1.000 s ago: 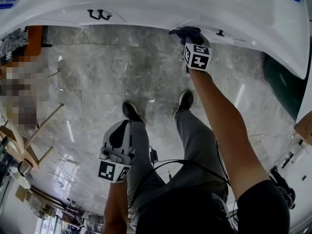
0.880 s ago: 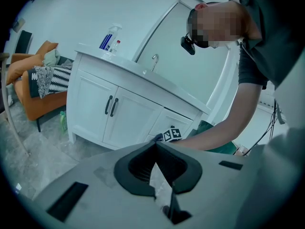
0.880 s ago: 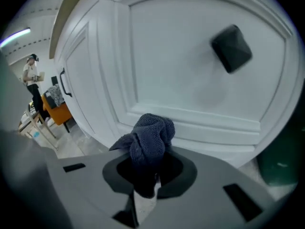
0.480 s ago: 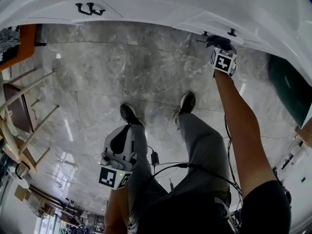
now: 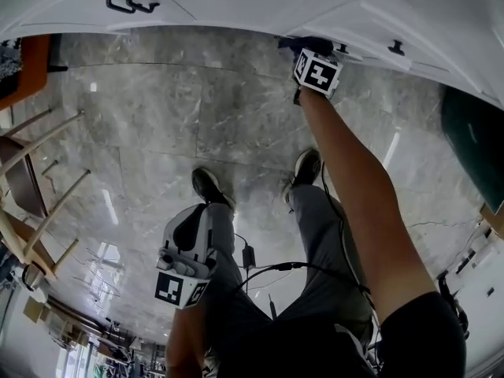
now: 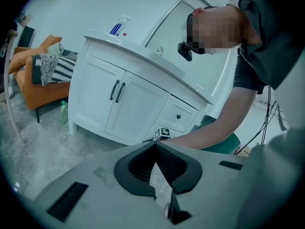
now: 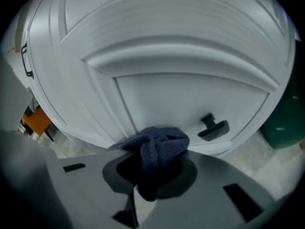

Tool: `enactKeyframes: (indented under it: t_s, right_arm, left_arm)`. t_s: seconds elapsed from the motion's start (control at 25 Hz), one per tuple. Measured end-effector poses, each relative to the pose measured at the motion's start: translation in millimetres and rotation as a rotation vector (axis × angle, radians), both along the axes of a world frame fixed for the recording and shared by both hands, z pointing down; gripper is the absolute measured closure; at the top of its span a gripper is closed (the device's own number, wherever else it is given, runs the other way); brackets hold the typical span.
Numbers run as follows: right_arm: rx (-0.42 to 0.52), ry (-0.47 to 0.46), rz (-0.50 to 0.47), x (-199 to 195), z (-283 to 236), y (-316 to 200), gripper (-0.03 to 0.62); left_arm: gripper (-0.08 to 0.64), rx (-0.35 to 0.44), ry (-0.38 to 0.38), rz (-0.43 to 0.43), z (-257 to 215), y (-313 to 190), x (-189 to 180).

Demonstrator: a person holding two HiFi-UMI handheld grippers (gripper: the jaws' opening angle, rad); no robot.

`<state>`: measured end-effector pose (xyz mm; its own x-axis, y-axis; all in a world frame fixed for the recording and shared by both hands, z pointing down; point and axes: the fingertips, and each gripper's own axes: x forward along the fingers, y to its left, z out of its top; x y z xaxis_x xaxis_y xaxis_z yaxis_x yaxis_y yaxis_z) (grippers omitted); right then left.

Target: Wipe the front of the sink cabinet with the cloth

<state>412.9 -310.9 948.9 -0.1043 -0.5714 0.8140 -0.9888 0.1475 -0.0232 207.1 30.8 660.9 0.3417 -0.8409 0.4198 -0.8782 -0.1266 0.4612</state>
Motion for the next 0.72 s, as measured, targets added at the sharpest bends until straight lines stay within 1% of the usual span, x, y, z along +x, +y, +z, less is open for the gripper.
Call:
enactKeyframes:
  t_s: [0.04, 0.12, 0.28, 0.36, 0.44, 0.6, 0.72]
  right_arm:
    - [-0.013, -0.024, 0.000, -7.8, -3.1, -0.8, 0.546]
    - [-0.012, -0.038, -0.025, -13.0, -16.0, -0.1, 0.546]
    - [0.066, -0.012, -0.123, -2.4, -63.3, 1.4, 0.546]
    - [0.087, 0.014, -0.172, 2.0, -89.0, 5.2, 0.546]
    - [0.114, 0.033, -0.202, 6.3, -114.3, 9.0, 0.546]
    - [0.202, 0.041, -0.233, 6.8, -174.4, 6.1, 0.546]
    - [0.260, 0.081, -0.296, 3.6, -215.1, 3.9, 0.546]
  left_arm:
    - [0.557, 0.004, 0.000, 0.002, -2.0, -1.0, 0.9]
    - [0.556, 0.010, 0.002, 0.004, -8.4, -2.9, 2.8]
    - [0.555, 0.030, 0.016, 0.010, -30.9, -12.6, 6.5]
    - [0.555, 0.040, 0.021, 0.016, -47.2, -17.5, 9.7]
    - [0.555, 0.050, 0.022, 0.027, -64.9, -21.8, 12.3]
    - [0.556, 0.068, 0.014, 0.037, -100.8, -25.9, 7.6]
    - [0.557, 0.080, 0.000, 0.038, -130.8, -24.5, -1.8]
